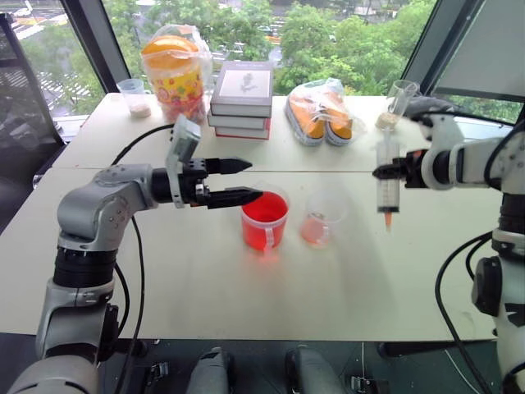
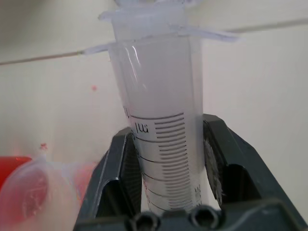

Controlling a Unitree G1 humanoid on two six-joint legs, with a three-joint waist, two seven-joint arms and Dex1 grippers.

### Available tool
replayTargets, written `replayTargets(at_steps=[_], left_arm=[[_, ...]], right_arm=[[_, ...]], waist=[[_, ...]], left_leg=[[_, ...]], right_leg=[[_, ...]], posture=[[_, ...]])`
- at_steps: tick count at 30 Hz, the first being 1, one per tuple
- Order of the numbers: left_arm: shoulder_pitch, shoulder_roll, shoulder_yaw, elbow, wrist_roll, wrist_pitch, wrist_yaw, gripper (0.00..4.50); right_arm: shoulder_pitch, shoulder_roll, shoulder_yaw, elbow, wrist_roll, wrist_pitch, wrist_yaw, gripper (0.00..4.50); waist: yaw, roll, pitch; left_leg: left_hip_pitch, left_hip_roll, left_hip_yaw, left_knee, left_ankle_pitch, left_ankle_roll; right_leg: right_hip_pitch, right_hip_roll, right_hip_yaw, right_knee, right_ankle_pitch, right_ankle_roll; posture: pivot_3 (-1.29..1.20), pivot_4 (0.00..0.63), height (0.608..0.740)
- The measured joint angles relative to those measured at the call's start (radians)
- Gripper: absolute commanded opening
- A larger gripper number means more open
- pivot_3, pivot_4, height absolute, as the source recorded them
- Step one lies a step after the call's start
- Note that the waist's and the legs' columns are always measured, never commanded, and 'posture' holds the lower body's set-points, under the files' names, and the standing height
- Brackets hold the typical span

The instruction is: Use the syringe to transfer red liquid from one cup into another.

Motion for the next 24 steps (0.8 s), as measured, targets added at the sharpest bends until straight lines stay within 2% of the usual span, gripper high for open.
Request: replayTargets(at_steps=[7, 13, 18, 20, 24], left_arm=[[0.025, 0.004, 0.0, -0.03, -0.02, 0.003, 0.042, 4.45], [0.057, 0.015, -0.003, -0.052, -0.029, 0.015, 0.066, 4.5], [0.067, 0.026, -0.003, -0.061, -0.037, 0.017, 0.071, 4.5], [0.078, 0.041, -0.004, -0.064, -0.038, 0.017, 0.071, 4.5], [0.098, 0.089, 0.003, -0.059, -0.037, 0.017, 0.07, 4.5]], right_arm=[[0.05, -0.012, 0.228, 0.139, -0.097, -0.045, 0.172, 1.43], [0.089, 0.0, 0.256, 0.162, -0.158, -0.092, 0.24, 4.45], [0.092, -0.003, 0.223, 0.141, -0.173, -0.084, 0.267, 4.49], [0.128, -0.055, 0.193, 0.016, -0.158, -0.095, 0.3, 4.49], [0.198, -0.196, 0.034, -0.298, -0.098, -0.124, 0.377, 4.49]], waist=[[0.0, 0.0, 0.0], [0.003, 0.0, 0.0], [0.003, 0.0, 0.0], [0.006, 0.001, 0.001], [0.006, 0.001, 0.0]], left_leg=[[0.0, 0.0, -0.001, 0.0, 0.0, 0.0], [0.0, 0.0, 0.0, 0.0, 0.0, 0.0], [0.0, 0.0, 0.0, 0.001, 0.0, 0.0], [-0.002, 0.0, -0.001, 0.001, 0.0, 0.0], [-0.002, 0.0, -0.002, -0.001, 0.0, 0.0]], right_leg=[[0.0, 0.001, 0.0, 0.0, 0.0, 0.0], [0.001, 0.001, 0.0, 0.0, 0.0, 0.0], [0.001, 0.0, 0.0, 0.0, 0.0, 0.0], [-0.001, 0.0, 0.0, 0.0, 0.0, 0.0], [-0.002, 0.001, -0.001, -0.001, -0.001, 0.002]], posture=[[0.0, 0.15, 0.74], [0.0, 0.15, 0.74], [0.0, 0.15, 0.74], [0.0, 0.15, 0.74], [0.0, 0.15, 0.74]])
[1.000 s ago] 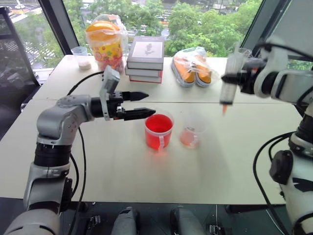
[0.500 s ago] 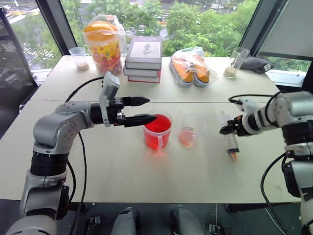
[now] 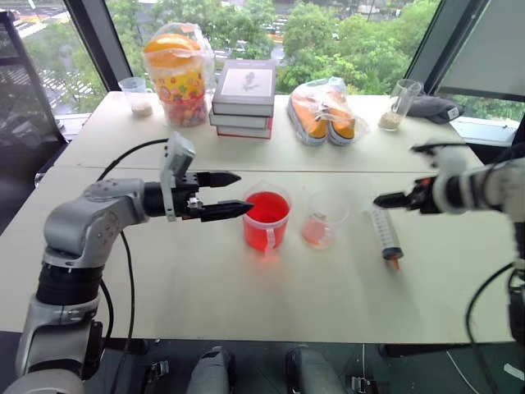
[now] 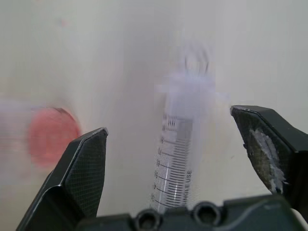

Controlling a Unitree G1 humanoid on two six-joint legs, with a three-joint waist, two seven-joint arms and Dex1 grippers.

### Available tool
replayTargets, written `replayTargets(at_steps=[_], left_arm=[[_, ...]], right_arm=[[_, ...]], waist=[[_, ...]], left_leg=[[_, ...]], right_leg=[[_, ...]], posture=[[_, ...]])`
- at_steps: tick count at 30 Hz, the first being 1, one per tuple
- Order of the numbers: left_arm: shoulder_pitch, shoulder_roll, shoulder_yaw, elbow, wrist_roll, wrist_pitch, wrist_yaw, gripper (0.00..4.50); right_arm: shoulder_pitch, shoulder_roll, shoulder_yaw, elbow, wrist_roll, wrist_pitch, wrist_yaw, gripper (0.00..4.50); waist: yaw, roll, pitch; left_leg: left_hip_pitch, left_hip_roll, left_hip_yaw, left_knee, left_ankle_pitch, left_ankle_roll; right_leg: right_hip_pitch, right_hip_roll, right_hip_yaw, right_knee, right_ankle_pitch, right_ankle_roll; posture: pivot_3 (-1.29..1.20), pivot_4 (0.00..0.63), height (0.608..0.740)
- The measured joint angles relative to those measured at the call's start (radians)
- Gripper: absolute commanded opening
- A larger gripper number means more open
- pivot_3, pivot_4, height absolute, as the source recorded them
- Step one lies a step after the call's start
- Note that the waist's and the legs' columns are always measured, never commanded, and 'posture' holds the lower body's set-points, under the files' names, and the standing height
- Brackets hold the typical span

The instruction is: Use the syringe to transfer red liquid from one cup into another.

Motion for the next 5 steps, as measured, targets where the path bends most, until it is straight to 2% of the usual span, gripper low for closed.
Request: replayTargets(at_steps=[5], left_arm=[[0.016, 0.044, 0.003, 0.004, -0.002, -0.002, -0.01, 4.5]], right_arm=[[0.176, -0.017, -0.233, -0.304, 0.132, -0.003, 0.091, 4.49]], waist=[[-0.002, 0.0, 0.0]], left_leg=[[0.002, 0.0, 0.0, 0.001, 0.0, 0.0]], right_leg=[[0.001, -0.001, 0.001, 0.0, 0.0, 0.0]], posture=[[0.0, 0.15, 0.74]])
